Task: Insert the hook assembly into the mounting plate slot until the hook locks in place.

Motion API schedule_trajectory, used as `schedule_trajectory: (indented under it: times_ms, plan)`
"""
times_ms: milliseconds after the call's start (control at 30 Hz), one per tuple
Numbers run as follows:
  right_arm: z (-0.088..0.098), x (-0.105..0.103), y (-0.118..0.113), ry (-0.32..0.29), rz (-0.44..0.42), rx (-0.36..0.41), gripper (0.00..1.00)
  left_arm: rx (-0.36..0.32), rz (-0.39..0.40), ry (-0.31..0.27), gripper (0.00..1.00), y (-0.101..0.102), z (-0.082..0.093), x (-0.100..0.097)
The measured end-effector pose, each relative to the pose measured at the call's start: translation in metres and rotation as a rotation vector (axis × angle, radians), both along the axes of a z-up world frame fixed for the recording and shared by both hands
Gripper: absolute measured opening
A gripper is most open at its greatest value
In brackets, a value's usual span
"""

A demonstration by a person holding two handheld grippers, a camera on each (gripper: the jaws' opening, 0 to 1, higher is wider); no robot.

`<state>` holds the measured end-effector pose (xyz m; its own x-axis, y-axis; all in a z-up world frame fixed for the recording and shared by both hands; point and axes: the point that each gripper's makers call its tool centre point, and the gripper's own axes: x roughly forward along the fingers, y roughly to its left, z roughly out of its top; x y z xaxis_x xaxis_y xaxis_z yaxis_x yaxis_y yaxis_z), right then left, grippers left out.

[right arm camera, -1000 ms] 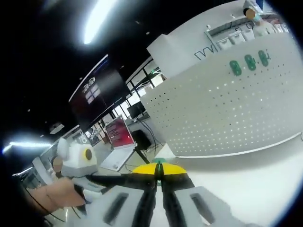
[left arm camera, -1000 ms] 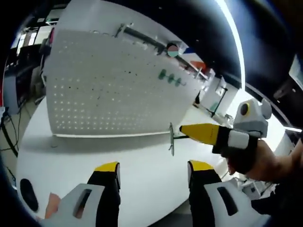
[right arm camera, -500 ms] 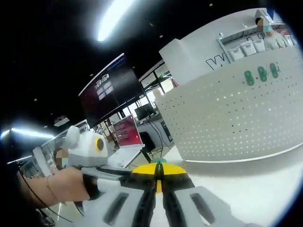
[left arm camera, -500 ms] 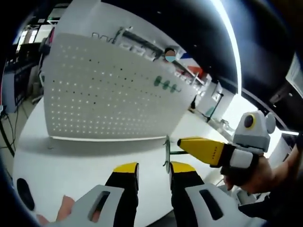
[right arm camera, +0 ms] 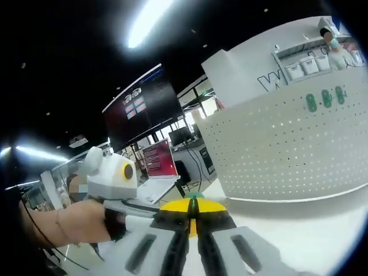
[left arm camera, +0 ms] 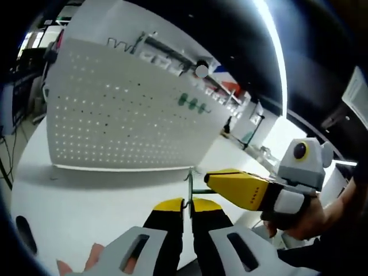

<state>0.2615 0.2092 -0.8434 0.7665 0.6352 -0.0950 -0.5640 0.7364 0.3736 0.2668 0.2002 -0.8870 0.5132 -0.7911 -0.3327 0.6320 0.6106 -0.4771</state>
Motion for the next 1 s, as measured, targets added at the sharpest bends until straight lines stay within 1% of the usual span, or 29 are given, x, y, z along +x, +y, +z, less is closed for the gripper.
schedule_trajectory:
  times_ms: [133,233,333,400,467,567,700,767,833,933,1000]
  plan:
    - [0.002,-0.001,-0.002,-0.01,-0.009,-0.001,0.0,-0.01,-0.004,0.004,0.04,-0.002,0.001,-0.001]
    - [0.003,-0.002,-0.003,-0.017,-0.015,-0.001,0.0,-0.011,0.0,-0.014,0.03,-0.003,0.003,-0.001]
    - [0.005,-0.002,-0.004,-0.029,-0.02,-0.003,0.0,-0.026,0.006,-0.009,0.02,-0.004,0.005,-0.001]
    - [0.005,-0.001,-0.005,-0.032,-0.021,-0.001,0.0,-0.024,0.009,-0.007,0.02,-0.004,0.004,-0.001]
    - [0.004,0.0,-0.006,-0.022,-0.023,0.005,0.0,-0.017,0.01,-0.009,0.01,-0.005,0.003,-0.001]
    - [0.004,0.001,-0.006,-0.016,-0.021,0.008,0.0,-0.025,0.014,-0.003,0.01,-0.006,0.003,-0.001]
    - [0.003,0.003,-0.007,0.023,-0.001,0.029,0.02,-0.019,0.016,-0.005,0.01,-0.006,0.002,0.0]
    - [0.007,0.005,-0.009,0.051,0.003,0.082,0.04,-0.012,0.015,-0.007,0.01,-0.006,0.001,0.001]
    - [0.011,0.008,-0.013,0.053,0.012,0.095,0.09,-0.003,0.021,-0.011,0.01,-0.004,0.0,0.002]
    - [0.017,0.009,-0.019,0.057,0.017,0.102,0.1,-0.001,0.028,-0.013,0.01,-0.003,0.0,0.003]
    - [0.018,0.01,-0.022,0.071,0.022,0.109,0.11,0.01,0.031,-0.011,0.01,-0.001,-0.002,0.004]
